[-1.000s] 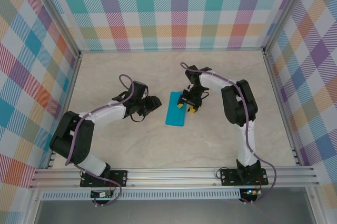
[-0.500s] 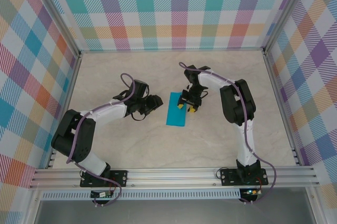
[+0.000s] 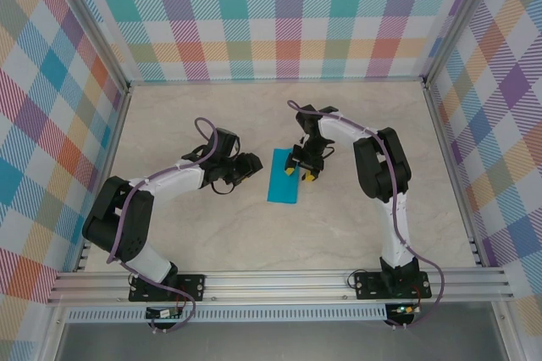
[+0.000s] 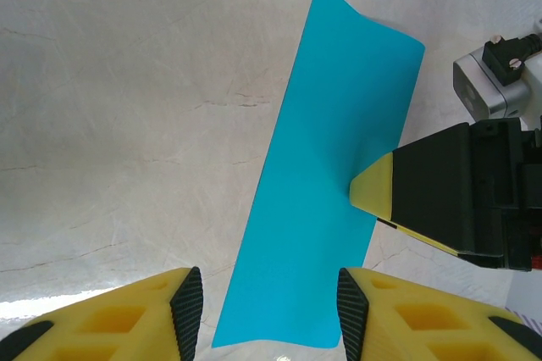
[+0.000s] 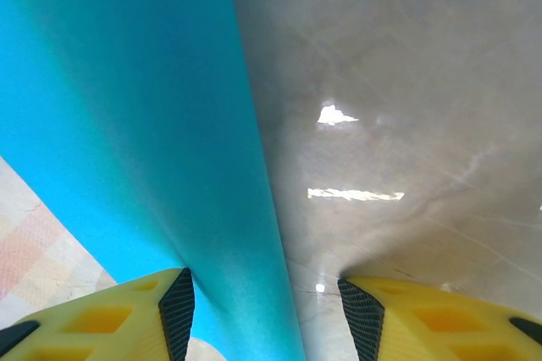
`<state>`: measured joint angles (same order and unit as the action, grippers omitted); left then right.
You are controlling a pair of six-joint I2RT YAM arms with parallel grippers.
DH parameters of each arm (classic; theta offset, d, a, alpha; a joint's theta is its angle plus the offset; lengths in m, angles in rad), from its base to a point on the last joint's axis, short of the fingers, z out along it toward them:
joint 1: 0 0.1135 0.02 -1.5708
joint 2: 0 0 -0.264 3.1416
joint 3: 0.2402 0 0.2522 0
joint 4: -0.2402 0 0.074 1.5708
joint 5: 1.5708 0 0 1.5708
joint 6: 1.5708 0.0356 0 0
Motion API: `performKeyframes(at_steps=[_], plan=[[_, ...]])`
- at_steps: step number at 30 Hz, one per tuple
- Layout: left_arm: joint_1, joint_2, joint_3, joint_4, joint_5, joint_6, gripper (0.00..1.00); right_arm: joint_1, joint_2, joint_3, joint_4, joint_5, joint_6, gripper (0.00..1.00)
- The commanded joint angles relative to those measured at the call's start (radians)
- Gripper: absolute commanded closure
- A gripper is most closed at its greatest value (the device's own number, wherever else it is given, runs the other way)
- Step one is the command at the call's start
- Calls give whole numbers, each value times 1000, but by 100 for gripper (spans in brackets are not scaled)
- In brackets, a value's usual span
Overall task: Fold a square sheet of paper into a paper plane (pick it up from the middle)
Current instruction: Fold a square sheet of paper at the center of the table, then hold the square sheet of paper at the center of the table.
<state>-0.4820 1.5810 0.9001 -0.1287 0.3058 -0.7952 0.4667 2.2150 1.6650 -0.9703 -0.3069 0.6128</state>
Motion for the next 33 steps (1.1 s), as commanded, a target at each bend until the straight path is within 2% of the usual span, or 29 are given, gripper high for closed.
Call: performKeyframes(at_steps=[1,17,26,28,31,33], plan=[[-6,10,28,-3,16,10,52,-16,91,-68,-26,172,18,45],[-12,22,28,17,30,14,54,-16,122,-35,-59,212,-18,46],[-43,81,87,6,43,21,56,-17,129,-48,-49,216,-12,47],[-54,109,113,6,52,17,61,-16,131,-51,-48,219,-12,47],[-69,159,153,8,56,13,73,-16,131,-58,-47,220,-10,46],[-75,198,185,-1,59,6,89,-17,132,-62,-42,216,-10,46]])
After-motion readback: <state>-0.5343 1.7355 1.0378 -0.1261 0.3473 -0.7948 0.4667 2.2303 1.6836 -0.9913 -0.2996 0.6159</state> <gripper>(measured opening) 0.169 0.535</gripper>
